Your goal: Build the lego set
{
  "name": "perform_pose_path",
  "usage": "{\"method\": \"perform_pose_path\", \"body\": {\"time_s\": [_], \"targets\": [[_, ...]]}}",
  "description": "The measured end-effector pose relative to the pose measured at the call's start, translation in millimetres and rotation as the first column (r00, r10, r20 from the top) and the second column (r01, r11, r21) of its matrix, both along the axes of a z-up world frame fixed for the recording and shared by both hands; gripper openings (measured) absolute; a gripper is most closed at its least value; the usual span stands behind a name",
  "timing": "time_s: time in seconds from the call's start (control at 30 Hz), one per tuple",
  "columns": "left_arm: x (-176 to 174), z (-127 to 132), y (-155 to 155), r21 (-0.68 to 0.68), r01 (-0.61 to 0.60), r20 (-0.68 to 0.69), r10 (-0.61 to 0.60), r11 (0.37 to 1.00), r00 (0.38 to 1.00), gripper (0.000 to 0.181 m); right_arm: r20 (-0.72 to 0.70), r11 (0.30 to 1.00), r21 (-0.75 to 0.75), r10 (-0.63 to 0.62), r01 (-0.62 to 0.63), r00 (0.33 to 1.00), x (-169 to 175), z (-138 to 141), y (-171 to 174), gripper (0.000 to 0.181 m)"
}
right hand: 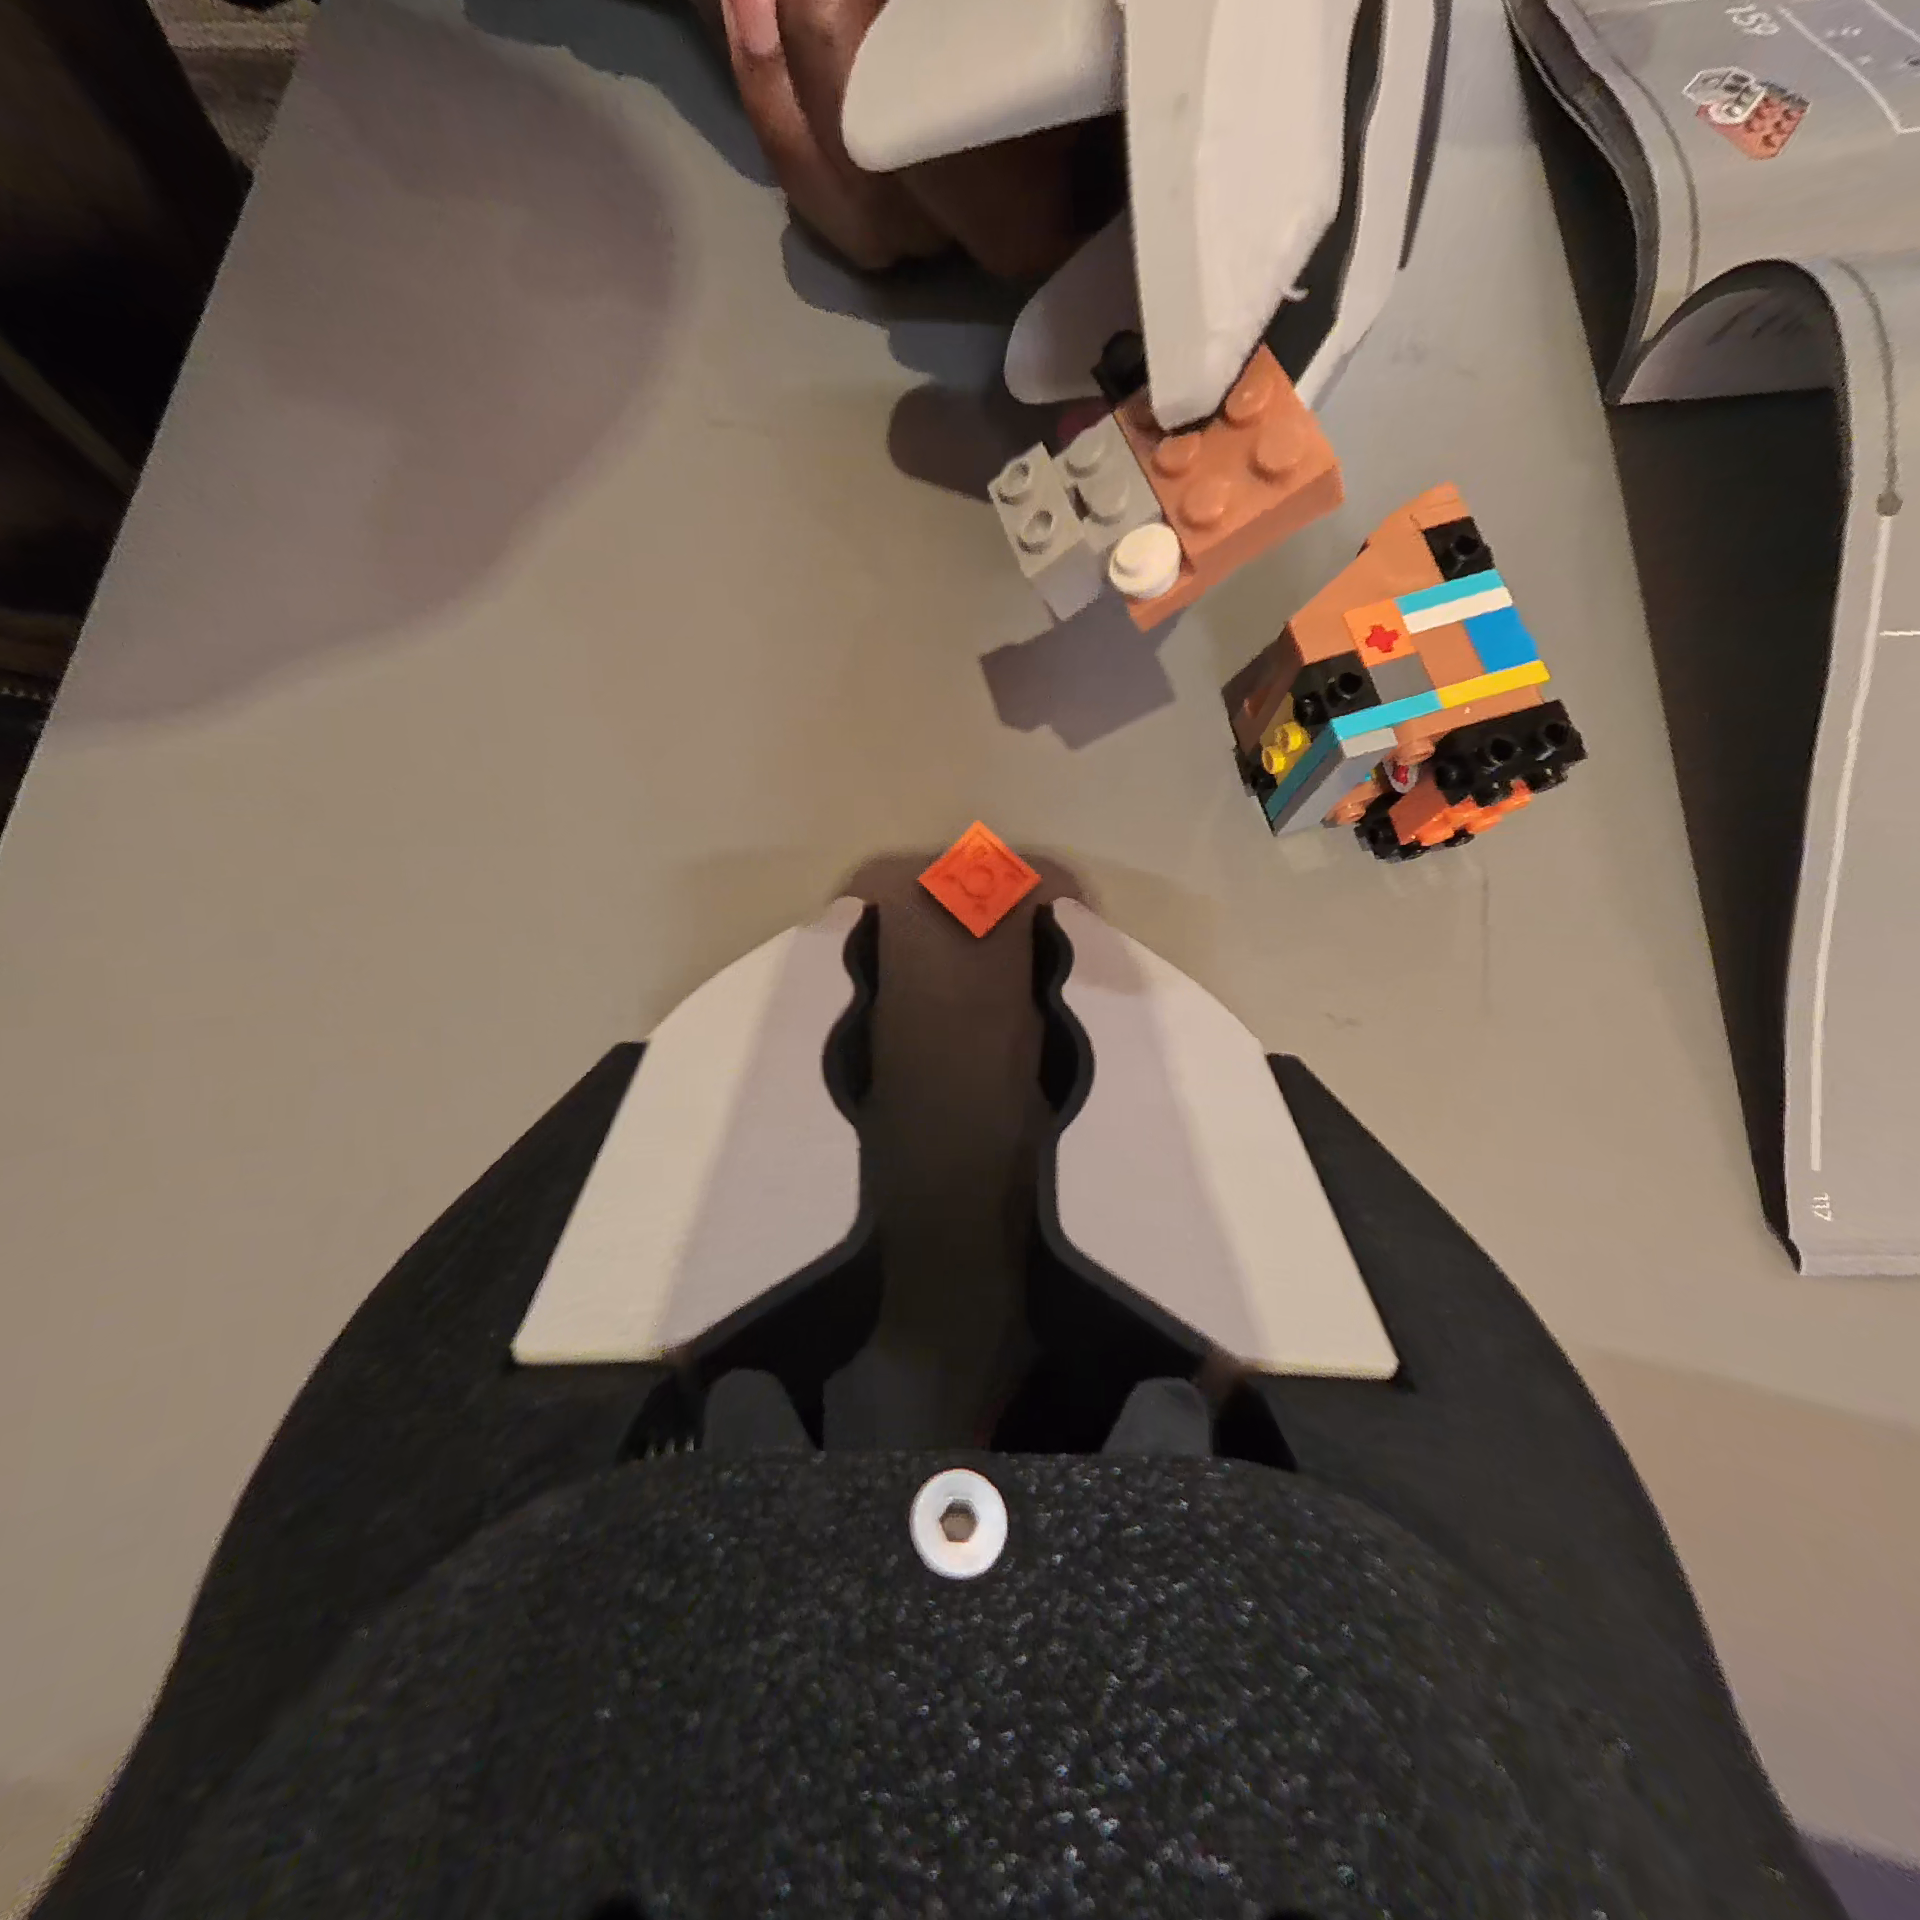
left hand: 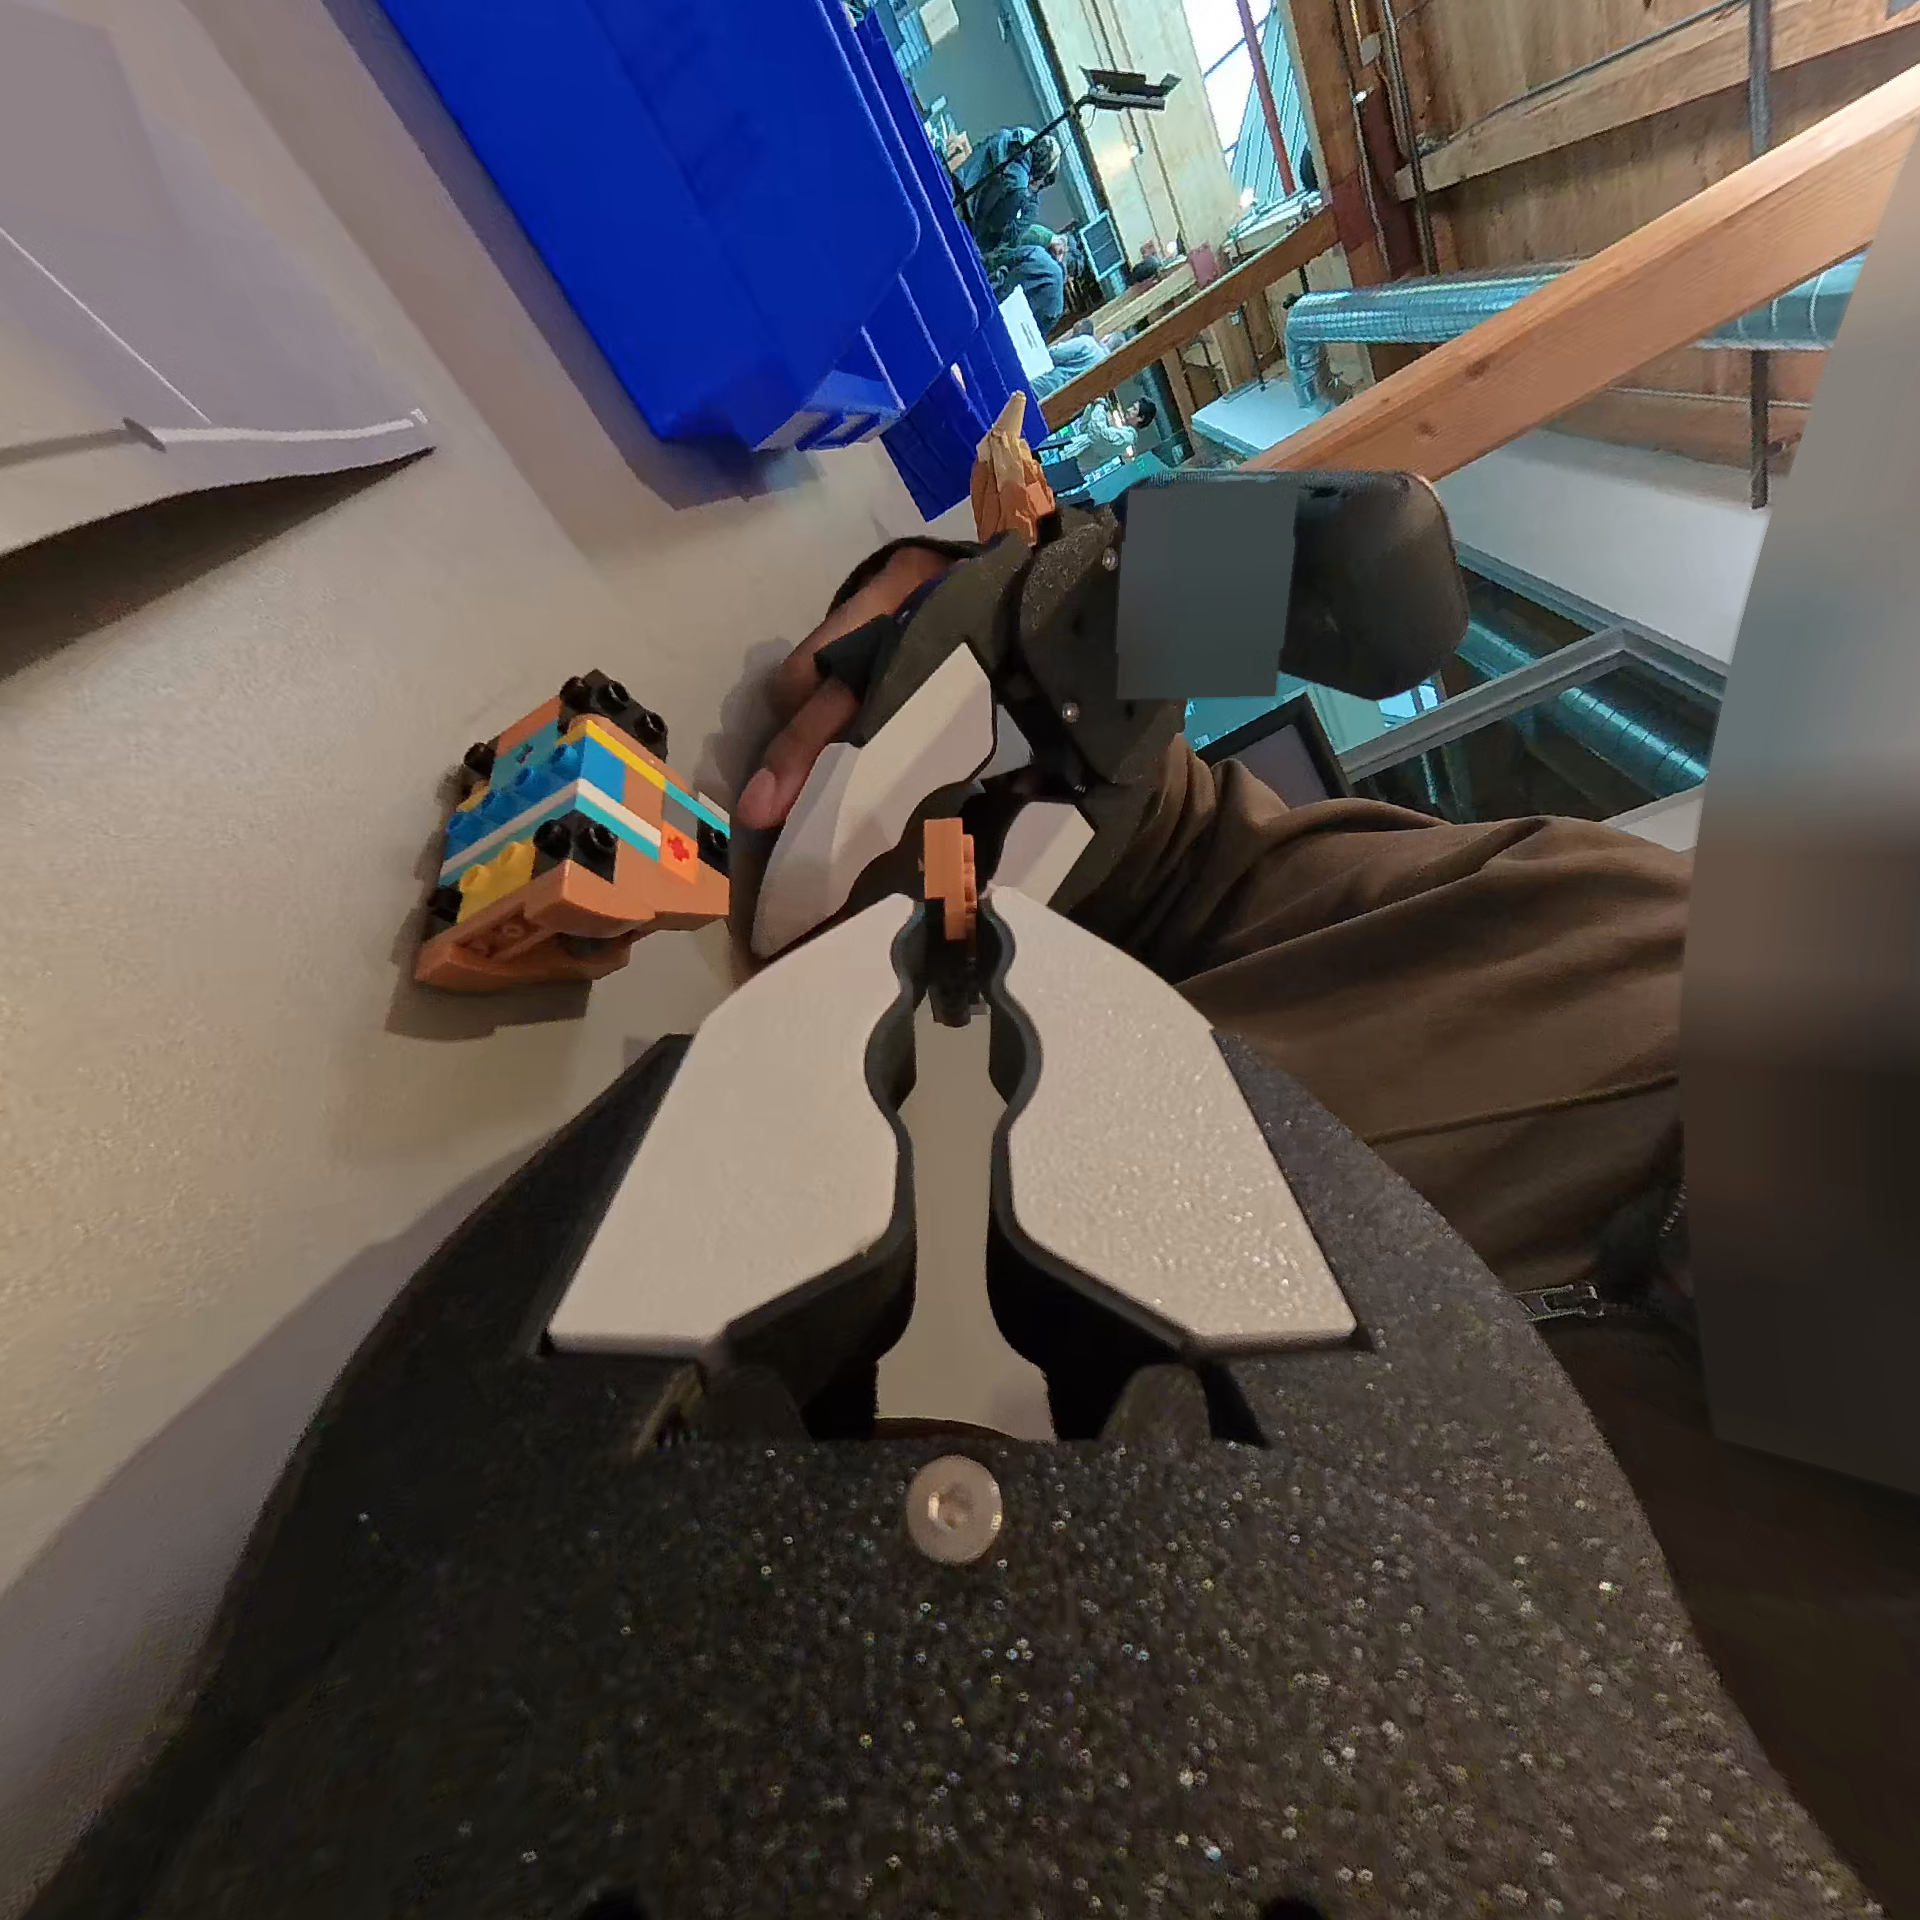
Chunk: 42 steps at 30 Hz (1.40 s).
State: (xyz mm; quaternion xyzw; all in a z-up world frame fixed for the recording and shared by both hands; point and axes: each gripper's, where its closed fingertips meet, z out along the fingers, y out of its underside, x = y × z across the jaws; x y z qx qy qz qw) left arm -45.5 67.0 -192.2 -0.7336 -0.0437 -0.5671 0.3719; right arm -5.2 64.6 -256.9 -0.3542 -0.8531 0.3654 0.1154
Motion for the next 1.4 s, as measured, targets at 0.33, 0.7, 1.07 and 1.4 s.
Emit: {"method": "perform_pose_path", "body": {"time_s": [0.33,0.7,1.07,1.4], "targets": [[-3.6,-2.2,2.4,-0.008,-0.031,-0.018,0.031,0.999,0.999,0.009,-0.01,0.997,0.05,-0.063,0.064,0.998,-8.1,-2.2,-3.6,0.022],[4.0,-5.0,1.4,0.041,-0.007,-0.139,0.013,0.999,0.99,0.009,0.016,0.859,-0.5,-0.116,0.108,0.993,-12.0,67.4,-18.4,0.021],[8.1,-1.3,1.1,0.014,-0.004,-0.032,0.004,1.0,0.999,0.009,0.063,0.783,-0.58,-0.231,0.224,0.971,-23.2,70.0,-2.5,0.021],[9.7,0.7,2.3,-0.003,-0.018,0.02,0.018,1.0,1.0,0.009,-0.345,0.948,-0.216,-0.296,0.232,0.89,-31.3,72.2,12.4,0.021]]}}
